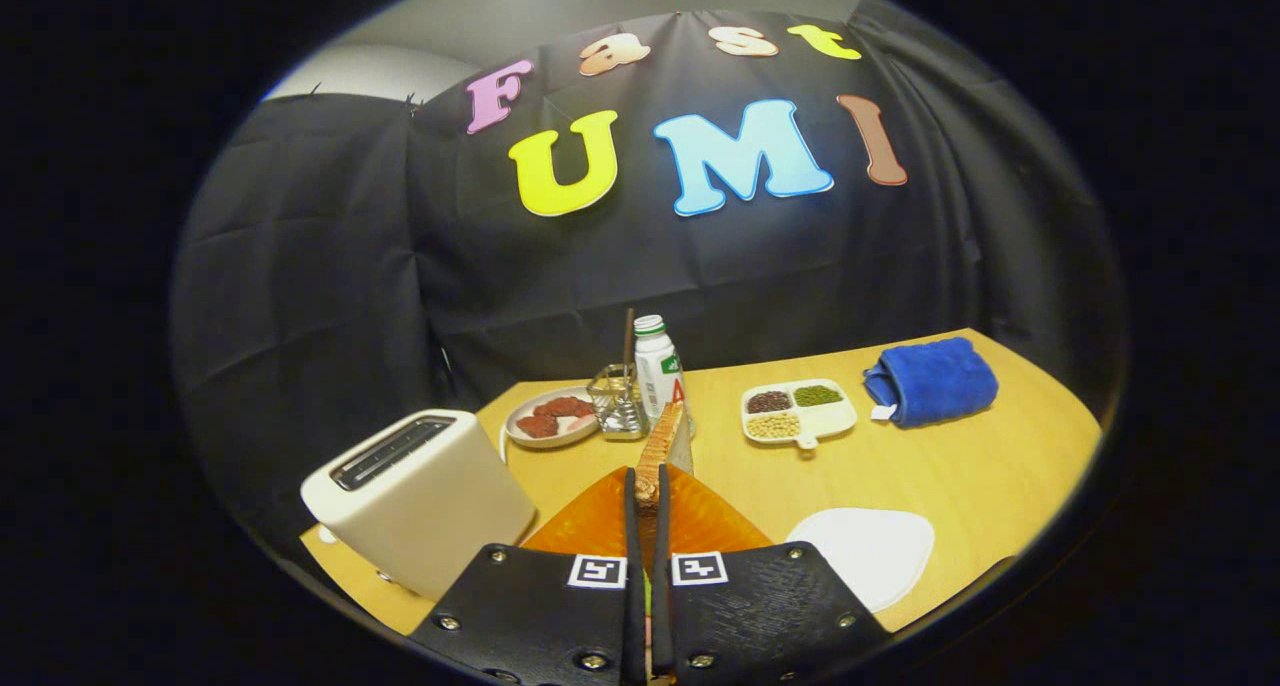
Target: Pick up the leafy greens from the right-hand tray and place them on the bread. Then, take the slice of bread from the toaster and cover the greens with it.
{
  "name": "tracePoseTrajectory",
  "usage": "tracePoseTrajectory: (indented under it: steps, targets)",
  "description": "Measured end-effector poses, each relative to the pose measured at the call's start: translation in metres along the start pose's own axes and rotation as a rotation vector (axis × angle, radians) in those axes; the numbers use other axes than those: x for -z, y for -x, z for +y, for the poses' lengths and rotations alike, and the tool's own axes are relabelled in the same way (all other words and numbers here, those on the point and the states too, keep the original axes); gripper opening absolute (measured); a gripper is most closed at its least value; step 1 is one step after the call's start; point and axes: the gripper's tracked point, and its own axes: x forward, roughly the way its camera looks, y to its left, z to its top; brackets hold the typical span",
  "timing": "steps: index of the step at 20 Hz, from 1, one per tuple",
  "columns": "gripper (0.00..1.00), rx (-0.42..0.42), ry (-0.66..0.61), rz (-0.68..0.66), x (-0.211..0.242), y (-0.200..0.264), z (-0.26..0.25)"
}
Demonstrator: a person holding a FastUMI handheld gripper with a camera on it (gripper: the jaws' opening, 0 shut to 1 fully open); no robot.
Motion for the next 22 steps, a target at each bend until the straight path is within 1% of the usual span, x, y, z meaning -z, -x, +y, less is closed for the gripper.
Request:
tracePoseTrajectory:
  steps: [2, 3, 5, 10, 17, 22]
  targets:
    - [0.02, -0.005, 0.021, 0.033, 0.016, -0.003, 0.008]
    - [0.02, -0.034, 0.018, 0.053, 0.024, -0.006, 0.019]
    - [0.02, -0.061, 0.030, 0.078, 0.036, -0.013, 0.032]
    - [0.02, -0.142, 0.009, 0.143, 0.063, -0.025, 0.069]
    - [0.03, -0.169, 0.003, 0.232, 0.101, -0.039, 0.087]
    - [0.03, -0.171, 0.000, 0.237, 0.110, -0.043, 0.090]
